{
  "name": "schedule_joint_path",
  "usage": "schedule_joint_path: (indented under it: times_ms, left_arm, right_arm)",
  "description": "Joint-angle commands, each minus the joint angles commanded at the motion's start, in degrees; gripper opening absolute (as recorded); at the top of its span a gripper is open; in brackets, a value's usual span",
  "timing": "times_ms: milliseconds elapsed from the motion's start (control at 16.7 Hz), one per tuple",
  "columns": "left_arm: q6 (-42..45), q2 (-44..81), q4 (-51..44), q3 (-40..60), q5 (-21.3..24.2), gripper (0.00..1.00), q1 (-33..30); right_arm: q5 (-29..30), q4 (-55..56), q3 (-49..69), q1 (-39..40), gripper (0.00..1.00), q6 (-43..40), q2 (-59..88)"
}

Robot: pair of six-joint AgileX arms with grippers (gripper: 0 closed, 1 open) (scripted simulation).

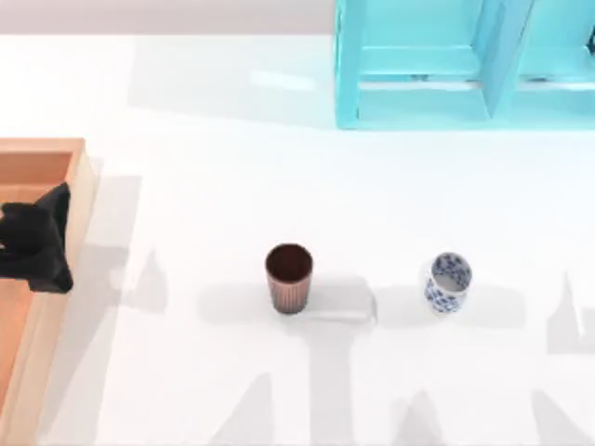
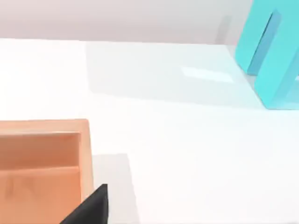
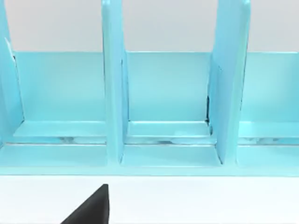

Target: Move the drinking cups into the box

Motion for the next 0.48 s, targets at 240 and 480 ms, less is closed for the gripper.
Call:
schedule_joint_path:
  times_ms: [240, 480]
  left_arm:
    - [-6.6, 19.4, -12.7, 20.8, 0.6, 1.0, -7.5]
    - [-14.2, 40.3, -26.4, 42.6, 0.9, 1.0, -14.8]
  right_arm:
    - [0.0, 0.0, 0.0, 0.0, 1.0, 0.0, 0.0]
    - [0.0, 0.0, 0.0, 0.0, 1.0, 0.0, 0.0]
